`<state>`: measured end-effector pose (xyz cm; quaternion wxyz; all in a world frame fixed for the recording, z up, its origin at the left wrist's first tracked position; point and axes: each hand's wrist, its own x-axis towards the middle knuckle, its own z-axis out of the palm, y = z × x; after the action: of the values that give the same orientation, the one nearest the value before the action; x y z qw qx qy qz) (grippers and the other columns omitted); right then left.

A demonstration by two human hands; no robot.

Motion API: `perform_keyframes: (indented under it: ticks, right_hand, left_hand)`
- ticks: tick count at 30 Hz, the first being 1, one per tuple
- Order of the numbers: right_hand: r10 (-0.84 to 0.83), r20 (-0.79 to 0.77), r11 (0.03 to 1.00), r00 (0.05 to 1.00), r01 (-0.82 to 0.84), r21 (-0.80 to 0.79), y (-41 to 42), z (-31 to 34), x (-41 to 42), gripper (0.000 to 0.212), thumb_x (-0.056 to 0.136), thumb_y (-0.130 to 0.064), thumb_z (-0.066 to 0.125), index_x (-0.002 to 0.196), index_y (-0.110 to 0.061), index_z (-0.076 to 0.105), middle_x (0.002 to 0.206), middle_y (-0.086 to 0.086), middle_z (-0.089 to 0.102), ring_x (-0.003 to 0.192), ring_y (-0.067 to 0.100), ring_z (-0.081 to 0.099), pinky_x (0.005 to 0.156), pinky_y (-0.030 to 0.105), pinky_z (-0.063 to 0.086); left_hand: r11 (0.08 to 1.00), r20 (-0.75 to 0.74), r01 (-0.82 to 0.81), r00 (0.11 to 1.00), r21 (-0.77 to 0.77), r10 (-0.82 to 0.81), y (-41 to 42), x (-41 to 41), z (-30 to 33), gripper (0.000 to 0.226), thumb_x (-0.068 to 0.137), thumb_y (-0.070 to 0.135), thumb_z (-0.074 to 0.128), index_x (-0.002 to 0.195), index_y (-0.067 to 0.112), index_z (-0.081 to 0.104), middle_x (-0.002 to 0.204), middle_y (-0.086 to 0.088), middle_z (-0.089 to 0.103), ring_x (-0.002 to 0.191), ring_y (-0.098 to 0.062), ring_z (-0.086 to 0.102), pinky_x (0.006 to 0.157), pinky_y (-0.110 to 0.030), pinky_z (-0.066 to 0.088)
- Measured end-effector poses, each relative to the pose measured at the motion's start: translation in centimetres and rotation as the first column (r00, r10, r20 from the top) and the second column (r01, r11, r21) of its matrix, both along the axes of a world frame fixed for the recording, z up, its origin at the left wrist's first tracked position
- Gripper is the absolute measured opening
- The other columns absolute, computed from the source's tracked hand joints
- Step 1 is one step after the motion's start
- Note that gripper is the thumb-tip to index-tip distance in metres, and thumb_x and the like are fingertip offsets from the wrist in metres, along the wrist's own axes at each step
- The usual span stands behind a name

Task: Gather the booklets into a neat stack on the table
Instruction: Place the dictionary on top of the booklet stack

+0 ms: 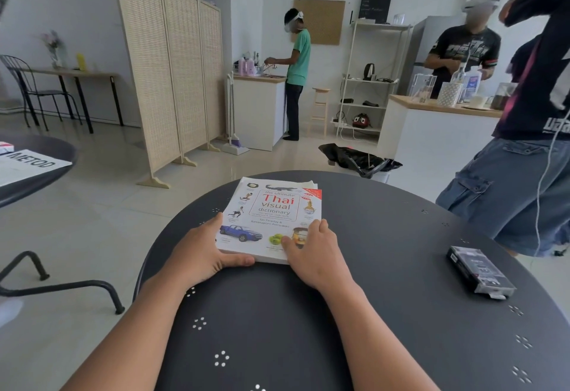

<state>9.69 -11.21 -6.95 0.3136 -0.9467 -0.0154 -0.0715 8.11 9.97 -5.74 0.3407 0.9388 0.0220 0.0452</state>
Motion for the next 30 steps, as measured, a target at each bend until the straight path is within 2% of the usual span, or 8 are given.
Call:
perform_keyframes:
  ticks: [9, 14, 17, 19, 22, 26, 28, 30]
  right_hand:
    - [-0.01, 0.008, 1.0, 1.0, 0.01, -0.008, -0.2, -0.7, 0.4, 0.084, 0.097, -0.054, 0.049, 0.155, -0.001, 0.022, 0.163, 0.011, 0.024, 0.151, 0.028, 0.023, 0.118, 0.043, 0.036]
    - [-0.034, 0.018, 0.999, 0.999, 0.034, 0.018, -0.2, -0.9, 0.6, 0.08, 0.095, -0.057, 0.05, 0.15, -0.003, 0.032, 0.159, 0.01, 0.031, 0.148, 0.028, 0.028, 0.113, 0.046, 0.042]
    - [-0.033, 0.038, 0.999, 0.999, 0.031, 0.035, -0.3, -0.8, 0.1, 0.075, 0.095, -0.057, 0.051, 0.148, -0.006, 0.036, 0.158, 0.007, 0.034, 0.147, 0.026, 0.03, 0.112, 0.045, 0.043]
    - [-0.042, 0.07, 0.996, 0.997, 0.037, 0.078, -0.4, -0.5, -0.3, 0.066, 0.095, -0.054, 0.053, 0.142, -0.009, 0.043, 0.148, 0.003, 0.044, 0.14, 0.024, 0.038, 0.108, 0.041, 0.046]
    - [-0.077, 0.083, 0.987, 0.994, 0.064, 0.15, -0.9, -0.2, -1.1, 0.045, 0.096, -0.048, 0.054, 0.124, -0.013, 0.056, 0.126, -0.001, 0.06, 0.121, 0.021, 0.054, 0.092, 0.036, 0.052]
    - [-0.104, 0.062, 0.978, 0.993, 0.091, 0.187, -2.1, 0.1, -2.5, 0.026, 0.097, -0.041, 0.052, 0.092, -0.018, 0.062, 0.095, -0.003, 0.07, 0.078, 0.015, 0.063, 0.063, 0.03, 0.05]
    - [-0.138, 0.067, 0.972, 0.988, 0.122, 0.201, -2.9, 0.5, -3.7, 0.027, 0.098, -0.038, 0.052, 0.087, -0.015, 0.062, 0.084, -0.004, 0.068, 0.068, 0.015, 0.06, 0.058, 0.031, 0.048]
    - [-0.188, 0.085, 0.959, 0.979, 0.164, 0.23, -4.0, 0.8, -4.7, 0.026, 0.098, -0.033, 0.054, 0.092, -0.011, 0.067, 0.083, -0.004, 0.069, 0.074, 0.019, 0.066, 0.065, 0.032, 0.053]
  left_hand:
    - [1.0, 0.027, 0.005, 1.0, -0.006, -0.005, -0.2, 0.2, -0.2, 0.111, 0.053, 0.057, 0.088, 0.146, 0.019, 0.04, 0.14, -0.001, 0.056, 0.121, -0.021, 0.054, 0.092, -0.032, 0.044]
    - [0.999, 0.019, 0.014, 1.0, -0.041, -0.014, -0.1, 0.3, -0.5, 0.12, 0.051, 0.058, 0.089, 0.151, 0.018, 0.034, 0.146, 0.0, 0.051, 0.129, -0.02, 0.049, 0.093, -0.029, 0.04]
    - [0.998, 0.023, 0.045, 0.999, -0.045, -0.044, 0.1, 0.1, -0.5, 0.143, 0.03, 0.083, 0.076, 0.152, 0.023, 0.03, 0.156, 0.003, 0.039, 0.137, -0.019, 0.043, 0.106, -0.035, 0.039]
    - [0.998, 0.056, 0.039, 0.998, -0.04, -0.036, 0.1, -0.1, -0.6, 0.15, 0.031, 0.091, 0.067, 0.156, 0.023, 0.02, 0.165, 0.006, 0.02, 0.147, -0.018, 0.028, 0.116, -0.044, 0.031]
    - [0.995, 0.159, 0.003, 0.987, 0.099, -0.019, -0.6, -0.7, -0.7, 0.122, 0.056, 0.085, 0.061, 0.154, 0.024, 0.023, 0.163, 0.007, 0.025, 0.145, -0.02, 0.03, 0.115, -0.045, 0.03]
    - [0.941, 0.288, 0.053, 0.945, 0.333, -0.155, -1.7, -1.7, -1.1, 0.101, 0.069, 0.089, 0.04, 0.147, 0.024, 0.038, 0.154, 0.009, 0.038, 0.149, -0.018, 0.021, 0.121, -0.042, 0.019]
    - [0.924, 0.334, 0.074, 0.919, 0.375, -0.209, -2.3, -2.4, -1.2, 0.094, 0.073, 0.088, 0.034, 0.141, 0.026, 0.046, 0.147, 0.011, 0.046, 0.147, -0.016, 0.027, 0.121, -0.042, 0.021]
    - [0.919, 0.379, 0.107, 0.888, 0.379, -0.26, -3.3, -3.3, -1.4, 0.082, 0.077, 0.081, 0.038, 0.136, 0.026, 0.054, 0.139, 0.014, 0.052, 0.145, -0.015, 0.032, 0.12, -0.04, 0.025]
